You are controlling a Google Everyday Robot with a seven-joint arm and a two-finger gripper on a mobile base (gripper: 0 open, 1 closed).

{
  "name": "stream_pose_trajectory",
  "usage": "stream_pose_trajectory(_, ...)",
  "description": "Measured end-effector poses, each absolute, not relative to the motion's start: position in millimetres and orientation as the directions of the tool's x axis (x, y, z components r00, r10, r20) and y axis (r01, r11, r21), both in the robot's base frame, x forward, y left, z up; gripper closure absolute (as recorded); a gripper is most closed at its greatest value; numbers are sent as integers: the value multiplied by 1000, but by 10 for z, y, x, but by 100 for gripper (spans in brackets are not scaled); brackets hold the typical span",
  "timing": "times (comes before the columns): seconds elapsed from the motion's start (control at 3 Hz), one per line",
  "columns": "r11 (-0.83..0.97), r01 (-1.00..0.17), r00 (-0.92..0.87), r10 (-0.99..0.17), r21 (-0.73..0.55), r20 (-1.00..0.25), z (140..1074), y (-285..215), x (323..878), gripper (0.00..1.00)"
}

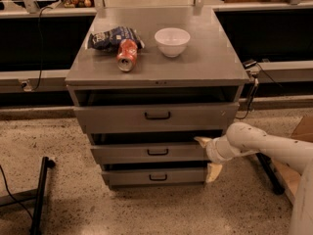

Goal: Open middle drawer

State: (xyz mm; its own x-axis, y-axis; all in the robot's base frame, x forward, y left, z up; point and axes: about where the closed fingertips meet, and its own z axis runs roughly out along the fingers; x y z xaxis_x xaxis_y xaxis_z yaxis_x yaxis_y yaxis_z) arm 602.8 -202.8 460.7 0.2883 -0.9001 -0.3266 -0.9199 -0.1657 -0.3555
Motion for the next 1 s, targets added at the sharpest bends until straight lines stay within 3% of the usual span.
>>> stream_pose_trajectory(1.0,-151,-921,282,-894,-359,-348,4394,-2050,6314,0)
